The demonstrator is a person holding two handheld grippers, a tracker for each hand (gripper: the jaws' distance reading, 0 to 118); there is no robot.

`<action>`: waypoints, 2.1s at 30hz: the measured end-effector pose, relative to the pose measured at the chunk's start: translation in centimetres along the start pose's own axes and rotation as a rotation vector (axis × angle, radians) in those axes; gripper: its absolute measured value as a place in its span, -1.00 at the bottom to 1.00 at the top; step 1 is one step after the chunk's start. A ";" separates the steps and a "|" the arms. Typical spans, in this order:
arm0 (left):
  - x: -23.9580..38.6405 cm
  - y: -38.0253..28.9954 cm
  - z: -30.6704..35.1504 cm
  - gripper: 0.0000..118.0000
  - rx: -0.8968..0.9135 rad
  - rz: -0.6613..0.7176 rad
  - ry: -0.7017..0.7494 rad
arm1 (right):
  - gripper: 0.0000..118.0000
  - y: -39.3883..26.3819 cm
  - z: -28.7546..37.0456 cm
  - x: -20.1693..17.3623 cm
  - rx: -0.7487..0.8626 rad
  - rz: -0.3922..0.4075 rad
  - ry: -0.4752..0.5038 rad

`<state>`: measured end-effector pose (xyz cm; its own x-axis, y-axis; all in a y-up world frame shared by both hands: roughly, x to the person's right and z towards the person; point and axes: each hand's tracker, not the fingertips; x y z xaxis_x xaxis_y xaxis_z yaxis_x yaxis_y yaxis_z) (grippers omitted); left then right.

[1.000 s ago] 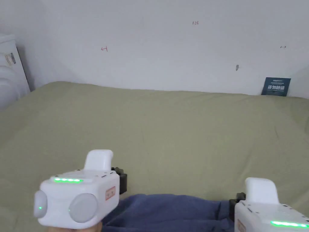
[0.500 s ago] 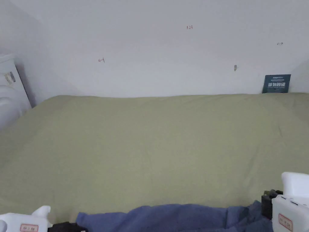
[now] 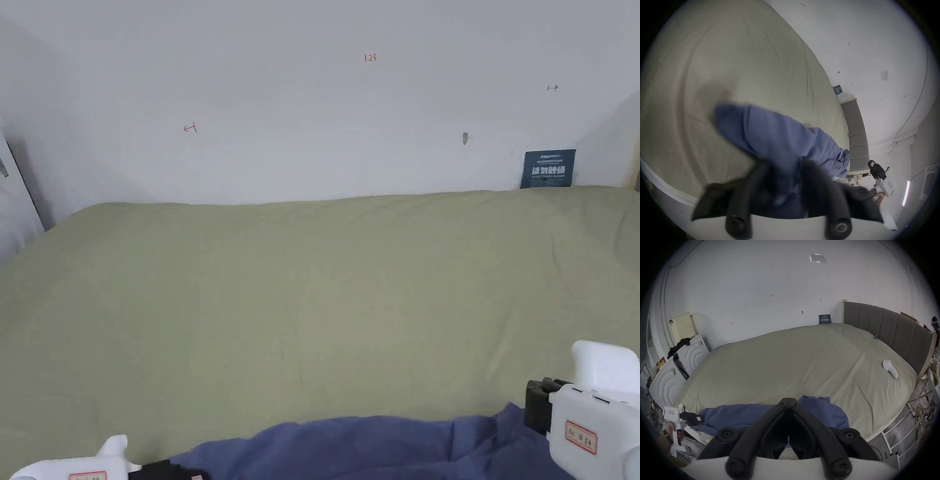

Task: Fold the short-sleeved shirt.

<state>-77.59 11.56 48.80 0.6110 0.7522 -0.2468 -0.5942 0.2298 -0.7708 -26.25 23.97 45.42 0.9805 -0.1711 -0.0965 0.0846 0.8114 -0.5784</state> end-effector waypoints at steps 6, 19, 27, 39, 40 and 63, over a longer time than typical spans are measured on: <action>-0.1 0.9 0.0 -0.77 0.023 -0.003 0.061 | -0.97 -0.9 0.6 0.9 -0.022 -0.019 0.003; 19.8 -0.5 -3.4 -0.77 0.037 -0.439 0.269 | -0.97 -0.1 2.6 3.0 0.028 -0.046 -0.028; 24.6 -5.0 -14.4 -0.56 -0.166 -0.454 0.178 | -0.97 -0.7 3.5 4.6 0.027 -0.059 -0.005; 20.4 -3.8 -13.0 -1.00 -0.029 -0.398 0.139 | -0.97 -0.7 3.8 6.7 0.039 -0.114 -0.018; 19.5 -4.0 -13.6 -1.00 -0.038 -0.376 0.135 | -0.97 -0.7 3.9 6.6 0.043 -0.114 -0.015; 23.5 -15.5 -24.9 -1.00 -0.104 -0.439 0.072 | -0.97 -1.6 5.9 7.2 0.054 -0.105 -0.037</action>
<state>-41.01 10.26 40.34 0.8302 0.5518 0.0793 -0.2173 0.4513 -0.8655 -18.27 24.75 50.41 0.9715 -0.2371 -0.0072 0.1959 0.8191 -0.5392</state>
